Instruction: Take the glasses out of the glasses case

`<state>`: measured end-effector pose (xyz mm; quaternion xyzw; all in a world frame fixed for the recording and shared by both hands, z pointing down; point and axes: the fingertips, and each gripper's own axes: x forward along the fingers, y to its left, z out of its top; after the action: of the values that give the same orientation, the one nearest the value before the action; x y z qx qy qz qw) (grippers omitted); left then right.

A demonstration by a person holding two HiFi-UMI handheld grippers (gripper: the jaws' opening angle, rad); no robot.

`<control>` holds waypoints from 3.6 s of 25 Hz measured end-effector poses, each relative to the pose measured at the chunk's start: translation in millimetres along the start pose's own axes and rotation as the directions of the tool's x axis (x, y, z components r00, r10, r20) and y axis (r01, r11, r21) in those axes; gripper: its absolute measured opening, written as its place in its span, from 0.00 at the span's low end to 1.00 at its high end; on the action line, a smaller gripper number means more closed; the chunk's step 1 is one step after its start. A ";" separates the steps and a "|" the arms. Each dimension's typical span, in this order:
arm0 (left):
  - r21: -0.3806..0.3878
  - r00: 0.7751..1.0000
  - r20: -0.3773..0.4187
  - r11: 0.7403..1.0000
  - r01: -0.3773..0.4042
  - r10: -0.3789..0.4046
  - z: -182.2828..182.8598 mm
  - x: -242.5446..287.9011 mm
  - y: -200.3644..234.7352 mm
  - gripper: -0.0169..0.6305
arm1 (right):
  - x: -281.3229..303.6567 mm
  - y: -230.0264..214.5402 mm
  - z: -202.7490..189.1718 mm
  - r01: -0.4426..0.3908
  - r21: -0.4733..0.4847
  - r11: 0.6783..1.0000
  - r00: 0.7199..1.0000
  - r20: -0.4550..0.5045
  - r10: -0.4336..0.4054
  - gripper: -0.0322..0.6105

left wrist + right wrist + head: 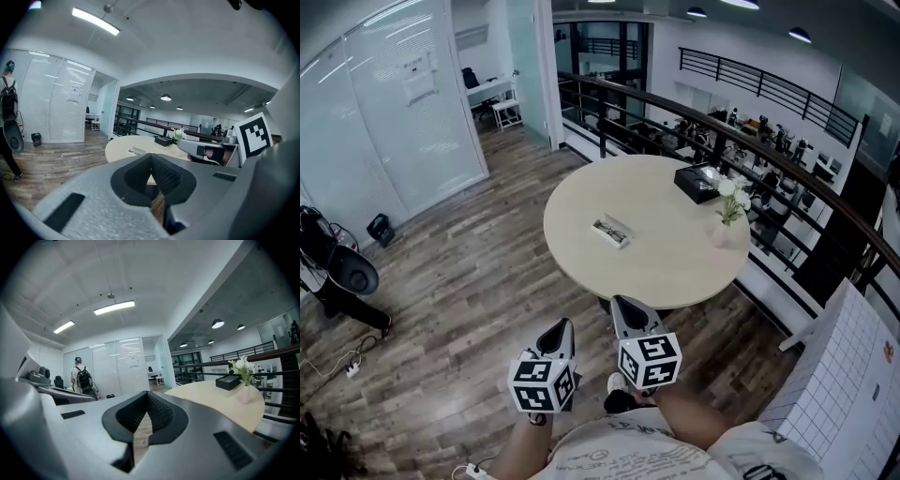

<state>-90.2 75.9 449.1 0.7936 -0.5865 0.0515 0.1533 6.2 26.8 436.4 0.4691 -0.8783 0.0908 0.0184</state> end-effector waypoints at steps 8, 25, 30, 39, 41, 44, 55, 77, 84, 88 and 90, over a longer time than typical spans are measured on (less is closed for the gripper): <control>-0.013 0.999 -0.021 0.999 0.034 -0.034 15.4 63.7 13.9 0.05 | 55.9 -30.9 9.3 0.008 -0.010 1.000 1.000 -0.027 -0.008 0.07; -0.066 0.997 -0.074 0.998 -0.001 -0.004 36.1 185.1 61.3 0.05 | 174.0 -83.2 4.7 -0.048 -0.028 0.998 0.991 -0.125 0.044 0.07; -0.039 0.996 -0.089 0.999 -0.002 -0.001 52.5 232.8 64.1 0.05 | 208.7 -114.4 11.3 -0.058 0.002 0.998 0.991 -0.119 0.058 0.07; -0.028 0.993 -0.114 0.999 0.023 -0.026 65.7 280.9 68.3 0.05 | 252.0 -150.3 10.8 -0.055 -0.009 0.998 0.986 -0.155 0.053 0.07; -0.034 0.992 -0.119 0.999 0.025 -0.029 66.4 285.2 71.8 0.05 | 257.2 -151.3 8.3 -0.056 -0.019 0.998 0.984 -0.168 0.052 0.07; -0.037 0.991 -0.129 0.999 0.035 -0.039 66.2 295.5 76.9 0.05 | 267.2 -155.4 1.6 -0.055 -0.027 0.998 0.980 -0.190 0.049 0.07; -0.032 0.977 -0.170 0.991 0.127 -0.131 75.9 356.2 111.8 0.05 | 329.0 -172.3 -38.5 -0.044 -0.152 0.987 0.963 -0.271 0.001 0.08; -0.059 0.961 -0.235 0.989 0.137 -0.147 60.6 384.7 161.0 0.05 | 419.5 -247.0 -147.4 -0.101 -0.409 0.907 0.808 -0.566 -0.166 0.08; -0.056 0.962 -0.250 0.994 0.098 -0.109 54.4 374.3 179.8 0.05 | 431.9 -251.5 -170.0 -0.132 -0.423 0.897 0.769 -0.615 -0.177 0.08; -0.057 0.963 -0.252 0.995 0.079 -0.091 55.5 374.1 193.6 0.05 | 440.4 -252.1 -177.2 -0.144 -0.420 0.896 0.748 -0.639 -0.179 0.17; -0.058 0.964 -0.254 0.996 0.071 -0.084 55.8 374.2 198.4 0.05 | 443.0 -254.7 -181.3 -0.148 -0.428 0.892 0.735 -0.651 -0.191 0.17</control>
<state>-168.7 -336.1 530.4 0.7987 -0.5313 0.1332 0.2490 -40.4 -443.1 702.9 0.3962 -0.8009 0.0483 0.4463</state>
